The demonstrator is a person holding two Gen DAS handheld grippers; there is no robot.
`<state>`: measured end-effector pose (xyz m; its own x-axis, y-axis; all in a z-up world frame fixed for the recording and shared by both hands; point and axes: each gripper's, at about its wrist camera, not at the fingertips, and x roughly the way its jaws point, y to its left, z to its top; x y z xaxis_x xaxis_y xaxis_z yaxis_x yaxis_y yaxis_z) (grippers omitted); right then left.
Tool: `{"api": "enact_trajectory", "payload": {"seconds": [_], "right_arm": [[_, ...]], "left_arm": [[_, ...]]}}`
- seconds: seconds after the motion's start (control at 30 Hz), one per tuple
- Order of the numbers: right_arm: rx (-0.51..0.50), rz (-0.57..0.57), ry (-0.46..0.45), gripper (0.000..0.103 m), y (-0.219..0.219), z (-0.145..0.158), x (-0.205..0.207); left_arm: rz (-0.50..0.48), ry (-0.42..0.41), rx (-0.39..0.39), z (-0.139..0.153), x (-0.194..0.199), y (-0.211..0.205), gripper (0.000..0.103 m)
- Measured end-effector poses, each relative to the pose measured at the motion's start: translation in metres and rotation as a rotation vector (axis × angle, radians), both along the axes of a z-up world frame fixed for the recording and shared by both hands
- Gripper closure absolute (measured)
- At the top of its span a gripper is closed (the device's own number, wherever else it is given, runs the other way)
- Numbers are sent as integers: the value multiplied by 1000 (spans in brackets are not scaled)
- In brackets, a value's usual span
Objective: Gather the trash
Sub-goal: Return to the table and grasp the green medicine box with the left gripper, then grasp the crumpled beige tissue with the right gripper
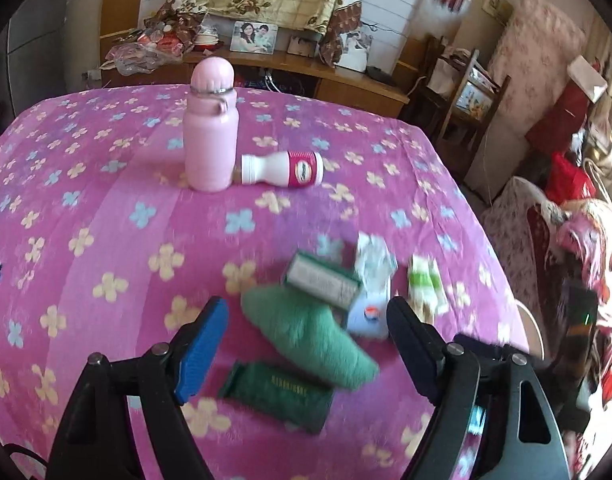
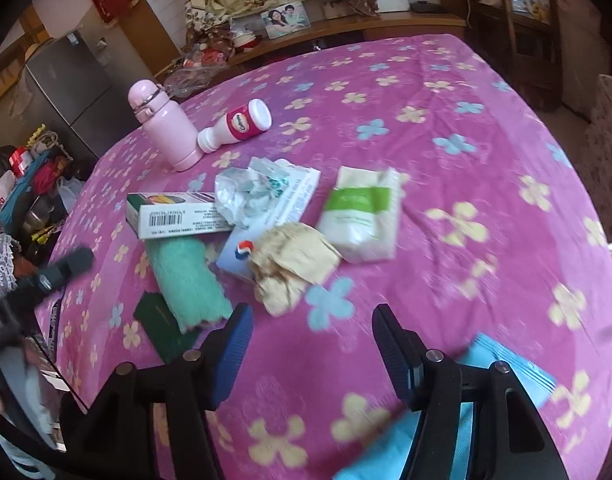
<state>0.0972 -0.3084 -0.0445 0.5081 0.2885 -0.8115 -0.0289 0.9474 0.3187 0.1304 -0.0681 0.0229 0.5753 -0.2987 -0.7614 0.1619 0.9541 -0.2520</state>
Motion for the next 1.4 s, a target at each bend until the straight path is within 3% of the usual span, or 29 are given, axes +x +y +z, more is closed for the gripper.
{"api": "enact_trajectory", "payload": {"seconds": [0.1, 0.2, 0.4, 0.57, 0.67, 0.77, 0.83, 1.03, 1.07, 1.1, 1.4], "right_arm": [[9, 4, 6, 37, 6, -3, 10], [17, 7, 8, 37, 9, -5, 17], [-13, 20, 38, 37, 5, -14, 20], [-20, 24, 45, 37, 1, -14, 18], [-20, 38, 37, 37, 4, -10, 18], [-35, 49, 25, 37, 9, -8, 20], [-43, 53, 23, 37, 13, -9, 23], [-39, 56, 16, 38, 20, -21, 34], [-27, 57, 11, 44, 20, -23, 33], [-19, 57, 5, 69, 20, -23, 32], [-7, 77, -79, 75, 2, 11, -7]], "left_arm": [[13, 27, -12, 3, 26, -2, 20], [-32, 59, 18, 3, 47, -17, 20], [-158, 129, 225, -20, 66, -59, 20], [-162, 221, 336, -56, 73, -56, 20], [-137, 259, 312, -68, 78, -40, 20], [-99, 266, 206, -68, 83, -20, 22], [-98, 259, 130, -66, 84, -11, 34], [-105, 193, 83, -58, 69, -5, 35], [-101, 178, 81, -55, 65, -4, 35], [-96, 156, 81, -50, 60, -2, 36], [-137, 16, 60, -9, 9, -9, 36]]}}
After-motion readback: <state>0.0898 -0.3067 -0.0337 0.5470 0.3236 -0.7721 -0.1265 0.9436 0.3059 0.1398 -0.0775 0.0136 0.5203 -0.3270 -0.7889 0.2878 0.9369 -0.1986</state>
